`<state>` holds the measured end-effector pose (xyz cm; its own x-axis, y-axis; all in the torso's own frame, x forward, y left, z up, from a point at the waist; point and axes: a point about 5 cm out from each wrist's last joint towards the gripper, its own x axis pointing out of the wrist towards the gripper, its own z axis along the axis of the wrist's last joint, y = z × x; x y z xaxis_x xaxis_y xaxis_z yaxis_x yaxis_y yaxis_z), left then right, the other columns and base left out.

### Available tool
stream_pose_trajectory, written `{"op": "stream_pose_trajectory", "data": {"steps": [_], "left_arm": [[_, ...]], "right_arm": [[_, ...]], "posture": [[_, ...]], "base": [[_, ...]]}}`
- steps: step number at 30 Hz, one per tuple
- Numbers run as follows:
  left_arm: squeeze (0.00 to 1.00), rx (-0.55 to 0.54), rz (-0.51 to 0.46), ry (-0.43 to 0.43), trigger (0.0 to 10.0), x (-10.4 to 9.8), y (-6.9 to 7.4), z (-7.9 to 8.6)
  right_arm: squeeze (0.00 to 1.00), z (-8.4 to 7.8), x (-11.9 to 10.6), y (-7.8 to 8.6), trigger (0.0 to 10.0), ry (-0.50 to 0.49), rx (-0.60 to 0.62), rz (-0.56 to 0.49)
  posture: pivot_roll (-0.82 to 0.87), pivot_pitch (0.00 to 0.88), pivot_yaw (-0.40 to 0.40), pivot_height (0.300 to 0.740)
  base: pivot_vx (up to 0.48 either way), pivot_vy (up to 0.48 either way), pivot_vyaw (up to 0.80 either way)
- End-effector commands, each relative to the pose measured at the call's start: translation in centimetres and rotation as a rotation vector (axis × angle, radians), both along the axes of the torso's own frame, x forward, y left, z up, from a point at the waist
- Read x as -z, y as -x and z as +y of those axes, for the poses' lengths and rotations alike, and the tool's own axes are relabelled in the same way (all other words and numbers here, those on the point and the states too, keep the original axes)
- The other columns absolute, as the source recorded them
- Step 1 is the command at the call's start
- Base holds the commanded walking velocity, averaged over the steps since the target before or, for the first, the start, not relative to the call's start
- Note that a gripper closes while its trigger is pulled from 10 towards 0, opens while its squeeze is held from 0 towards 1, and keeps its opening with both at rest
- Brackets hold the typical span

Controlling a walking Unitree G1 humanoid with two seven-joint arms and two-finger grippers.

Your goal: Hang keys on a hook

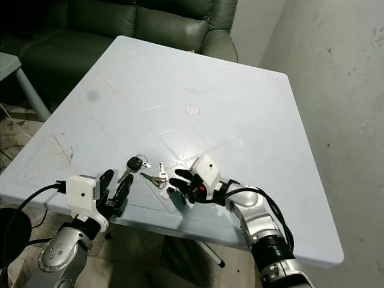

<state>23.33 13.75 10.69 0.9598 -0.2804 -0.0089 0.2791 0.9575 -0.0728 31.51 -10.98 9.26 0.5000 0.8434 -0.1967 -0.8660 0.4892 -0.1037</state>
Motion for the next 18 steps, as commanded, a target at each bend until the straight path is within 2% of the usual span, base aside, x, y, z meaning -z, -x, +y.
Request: {"op": "stream_pose_trajectory", "data": {"steps": [1, 2, 17, 18], "left_arm": [[0.00, 0.008, -0.005, -0.003, 10.0, -0.3, 0.1, -0.2], [0.00, 0.008, -0.004, -0.004, 10.0, -0.3, 0.1, -0.2], [0.00, 0.010, -0.003, -0.006, 10.0, -0.3, 0.0, -0.1], [0.00, 0.010, -0.004, -0.006, 10.0, -0.3, 0.0, -0.1]], "right_arm": [[0.00, -0.9, -0.1, -0.1, 7.6, 0.011, 0.005, -0.007], [0.00, -1.0, 0.1, -0.1, 10.0, 0.030, 0.001, -0.004], [0.00, -1.9, 0.0, -0.2, 10.0, 0.043, -0.035, 0.005], [0.00, -1.9, 0.0, -0.2, 9.6, 0.041, -0.038, 0.006]], "posture": [[0.04, 0.113, -0.146, 0.740], [0.04, 0.115, -0.144, 0.740], [0.04, 0.114, -0.138, 0.740], [0.04, 0.114, -0.138, 0.740]], "base": [[0.000, 0.000, 0.00], [0.000, 0.000, 0.00], [0.000, 0.000, 0.00], [0.000, 0.000, 0.00]]}}
